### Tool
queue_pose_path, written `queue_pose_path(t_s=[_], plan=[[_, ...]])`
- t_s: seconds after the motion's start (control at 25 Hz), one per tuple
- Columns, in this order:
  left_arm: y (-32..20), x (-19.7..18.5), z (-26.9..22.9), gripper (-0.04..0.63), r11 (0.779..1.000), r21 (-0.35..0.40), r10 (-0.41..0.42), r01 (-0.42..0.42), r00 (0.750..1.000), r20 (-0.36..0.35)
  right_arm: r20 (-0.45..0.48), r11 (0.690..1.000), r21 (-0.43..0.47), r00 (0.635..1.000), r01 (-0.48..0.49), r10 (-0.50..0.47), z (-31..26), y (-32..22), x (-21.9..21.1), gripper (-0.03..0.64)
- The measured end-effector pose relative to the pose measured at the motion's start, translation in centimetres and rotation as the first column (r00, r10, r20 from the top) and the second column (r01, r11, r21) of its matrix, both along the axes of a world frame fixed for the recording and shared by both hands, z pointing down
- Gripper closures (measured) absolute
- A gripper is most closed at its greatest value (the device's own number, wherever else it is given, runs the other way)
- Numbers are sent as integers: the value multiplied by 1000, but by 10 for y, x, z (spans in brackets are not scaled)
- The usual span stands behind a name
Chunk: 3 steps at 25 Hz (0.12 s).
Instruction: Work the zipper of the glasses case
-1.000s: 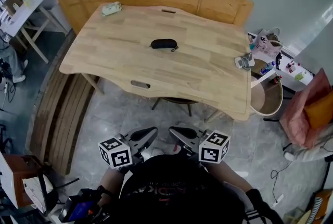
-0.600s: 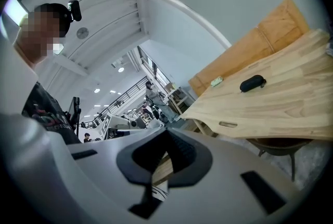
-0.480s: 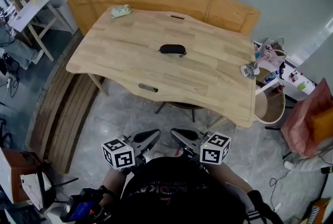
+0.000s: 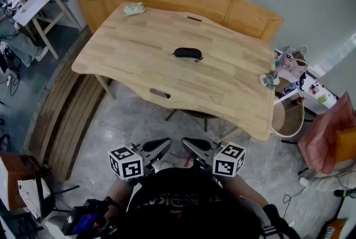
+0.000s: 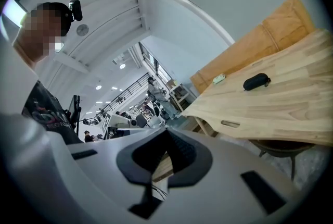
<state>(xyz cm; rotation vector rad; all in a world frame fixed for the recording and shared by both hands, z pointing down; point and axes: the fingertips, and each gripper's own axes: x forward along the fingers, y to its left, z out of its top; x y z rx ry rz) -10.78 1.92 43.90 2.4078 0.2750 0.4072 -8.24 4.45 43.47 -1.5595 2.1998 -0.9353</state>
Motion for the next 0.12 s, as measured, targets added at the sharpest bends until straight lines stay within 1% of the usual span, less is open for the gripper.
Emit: queue_pose_path(t_s=[0.12], plan=[[2, 0, 2, 584, 1000, -5, -3, 3, 1000, -1, -5, 1000, -4, 1000, 5, -6, 1, 2, -1, 603]])
